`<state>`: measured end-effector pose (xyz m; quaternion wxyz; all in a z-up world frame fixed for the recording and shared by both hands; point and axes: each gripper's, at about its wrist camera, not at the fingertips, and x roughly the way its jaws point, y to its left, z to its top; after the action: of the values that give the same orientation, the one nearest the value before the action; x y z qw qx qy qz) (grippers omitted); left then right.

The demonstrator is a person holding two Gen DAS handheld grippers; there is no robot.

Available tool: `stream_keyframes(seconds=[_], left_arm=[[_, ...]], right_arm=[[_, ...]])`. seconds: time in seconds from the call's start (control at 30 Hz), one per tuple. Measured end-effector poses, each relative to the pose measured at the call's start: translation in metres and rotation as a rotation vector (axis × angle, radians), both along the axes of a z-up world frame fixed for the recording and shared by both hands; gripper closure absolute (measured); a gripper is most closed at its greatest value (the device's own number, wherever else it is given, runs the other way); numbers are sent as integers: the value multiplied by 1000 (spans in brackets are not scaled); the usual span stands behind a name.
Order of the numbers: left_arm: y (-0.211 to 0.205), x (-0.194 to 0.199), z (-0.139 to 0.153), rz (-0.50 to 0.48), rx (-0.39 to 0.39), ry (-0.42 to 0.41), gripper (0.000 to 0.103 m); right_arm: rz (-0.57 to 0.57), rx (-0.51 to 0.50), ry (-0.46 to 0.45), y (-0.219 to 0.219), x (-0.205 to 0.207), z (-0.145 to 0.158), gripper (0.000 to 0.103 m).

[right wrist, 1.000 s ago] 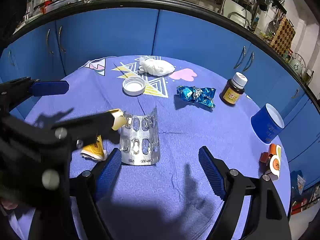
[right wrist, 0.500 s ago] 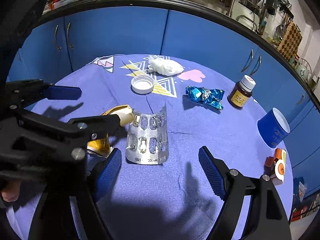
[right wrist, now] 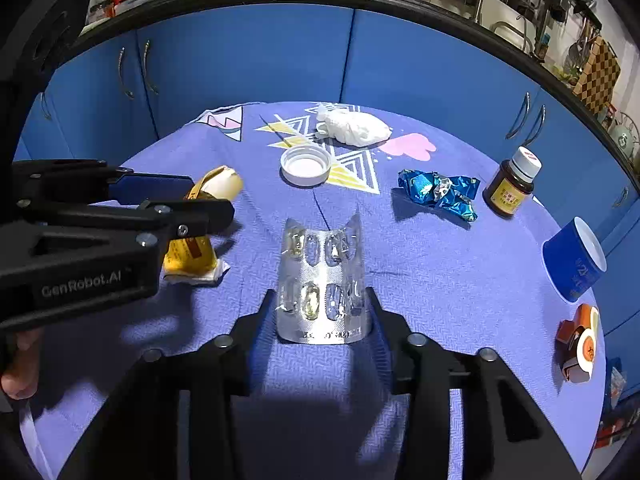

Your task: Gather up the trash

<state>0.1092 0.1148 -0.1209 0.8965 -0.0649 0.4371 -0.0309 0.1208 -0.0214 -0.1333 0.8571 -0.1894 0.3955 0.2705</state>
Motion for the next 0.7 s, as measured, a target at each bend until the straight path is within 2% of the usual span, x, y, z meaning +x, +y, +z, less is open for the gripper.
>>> stream_keyframes(seconds=[0.17,0.3,0.4,0.7], left_arm=[[-2,0,3,14,4,-9,69],[-6,0,7,13,9,-14,72],[-11,1,10,4,12,-19,79],[-31,0,20,-25,21,-39,85]], right_arm=[[6,2,-13,-2,-5,4,69],[4,-1,-28,-6,-10,7,69],[-3,1,-43,-11,-12,12,69],[-33,0,-91,-32,-18,26,69]])
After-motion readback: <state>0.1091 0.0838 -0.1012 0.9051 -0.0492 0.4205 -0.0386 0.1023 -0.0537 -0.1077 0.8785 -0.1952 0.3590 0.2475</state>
